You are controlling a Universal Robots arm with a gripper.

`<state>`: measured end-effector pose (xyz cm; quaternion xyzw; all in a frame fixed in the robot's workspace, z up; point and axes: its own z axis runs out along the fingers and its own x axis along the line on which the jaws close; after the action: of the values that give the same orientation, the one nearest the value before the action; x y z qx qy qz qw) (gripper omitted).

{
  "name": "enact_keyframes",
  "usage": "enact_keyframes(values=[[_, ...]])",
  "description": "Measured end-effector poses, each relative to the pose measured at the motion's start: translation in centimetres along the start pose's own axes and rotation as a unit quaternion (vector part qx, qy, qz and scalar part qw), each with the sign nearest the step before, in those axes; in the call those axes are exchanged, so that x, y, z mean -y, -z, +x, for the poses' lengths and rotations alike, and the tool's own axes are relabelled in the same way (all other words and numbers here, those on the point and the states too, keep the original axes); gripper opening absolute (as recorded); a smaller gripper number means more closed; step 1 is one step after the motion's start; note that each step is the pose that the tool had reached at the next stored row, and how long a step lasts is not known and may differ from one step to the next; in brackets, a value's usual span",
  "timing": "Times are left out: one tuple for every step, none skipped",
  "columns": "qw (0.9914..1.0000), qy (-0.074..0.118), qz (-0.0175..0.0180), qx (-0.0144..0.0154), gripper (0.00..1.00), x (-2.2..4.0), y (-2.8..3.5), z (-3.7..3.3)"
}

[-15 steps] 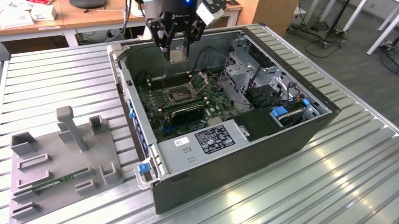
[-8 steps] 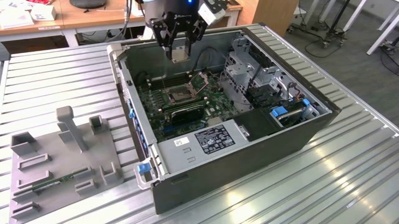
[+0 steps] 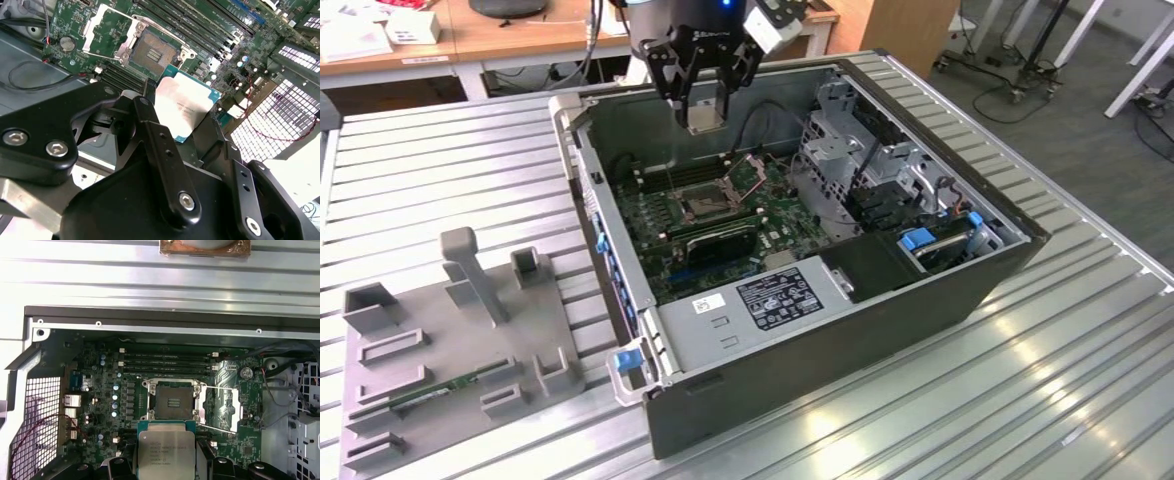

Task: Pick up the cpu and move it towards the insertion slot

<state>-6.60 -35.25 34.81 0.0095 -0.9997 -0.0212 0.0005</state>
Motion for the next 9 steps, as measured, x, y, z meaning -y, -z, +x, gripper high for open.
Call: enact_keyframes(values=[[1.00000, 0.000, 0.0000, 0.0000, 0.55, -0.03, -0.01, 0.00], [1.00000, 0.000, 0.0001, -0.0001, 0.55, -0.06, -0.02, 0.00], [1.00000, 0.000, 0.0000, -0.0001, 0.55, -0.11, -0.03, 0.00], [1.00000, 0.000, 0.0000, 0.0000, 0.55, -0.16, -0.05, -0.01], [1.00000, 0.000, 0.0000, 0.0000, 0.55, -0.20, -0.07, -0.03], [1.00000, 0.000, 0.0000, 0.0000, 0.55, -0.24, -0.09, -0.05], [1.00000, 0.000, 0.0000, 0.0000, 0.55, -0.28, -0.12, -0.08], [1.00000, 0.000, 0.0000, 0.0000, 0.55, -0.33, -0.14, -0.10], [1.00000, 0.000, 0.0000, 0.0000, 0.55, -0.38, -0.16, -0.12]])
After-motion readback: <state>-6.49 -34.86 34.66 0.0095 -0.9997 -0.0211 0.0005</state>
